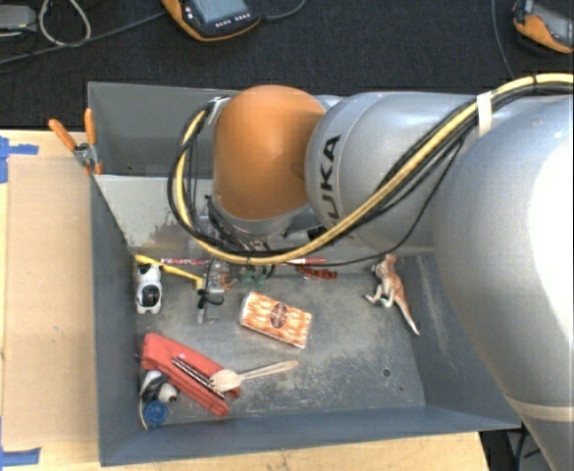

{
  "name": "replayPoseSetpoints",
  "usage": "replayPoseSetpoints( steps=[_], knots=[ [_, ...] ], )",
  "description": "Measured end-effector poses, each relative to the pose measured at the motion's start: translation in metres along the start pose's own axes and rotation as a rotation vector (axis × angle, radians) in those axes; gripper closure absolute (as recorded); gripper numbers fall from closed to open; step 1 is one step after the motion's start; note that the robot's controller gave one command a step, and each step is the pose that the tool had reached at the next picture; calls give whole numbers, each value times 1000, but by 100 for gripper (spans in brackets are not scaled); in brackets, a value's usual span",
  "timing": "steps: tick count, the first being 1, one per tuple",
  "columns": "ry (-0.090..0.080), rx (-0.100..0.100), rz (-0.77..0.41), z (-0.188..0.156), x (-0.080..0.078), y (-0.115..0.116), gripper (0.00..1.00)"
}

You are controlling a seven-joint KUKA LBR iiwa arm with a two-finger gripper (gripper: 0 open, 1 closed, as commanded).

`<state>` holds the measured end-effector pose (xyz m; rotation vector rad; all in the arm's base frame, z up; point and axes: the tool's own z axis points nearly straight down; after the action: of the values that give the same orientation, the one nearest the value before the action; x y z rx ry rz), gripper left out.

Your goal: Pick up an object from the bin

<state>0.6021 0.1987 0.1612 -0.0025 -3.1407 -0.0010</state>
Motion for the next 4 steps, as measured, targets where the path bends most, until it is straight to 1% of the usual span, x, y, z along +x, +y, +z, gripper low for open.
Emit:
replayPoseSetpoints(
  steps=[1,2,3,4],
  knots=[
    [0,0,1,0,0,0,0],
    [2,0,-232,-15,-7,-6,0],
    [-12,-1,-371,-18,-7,-14,0],
    [-5,0,-555,-22,2,-3,0]
  ],
)
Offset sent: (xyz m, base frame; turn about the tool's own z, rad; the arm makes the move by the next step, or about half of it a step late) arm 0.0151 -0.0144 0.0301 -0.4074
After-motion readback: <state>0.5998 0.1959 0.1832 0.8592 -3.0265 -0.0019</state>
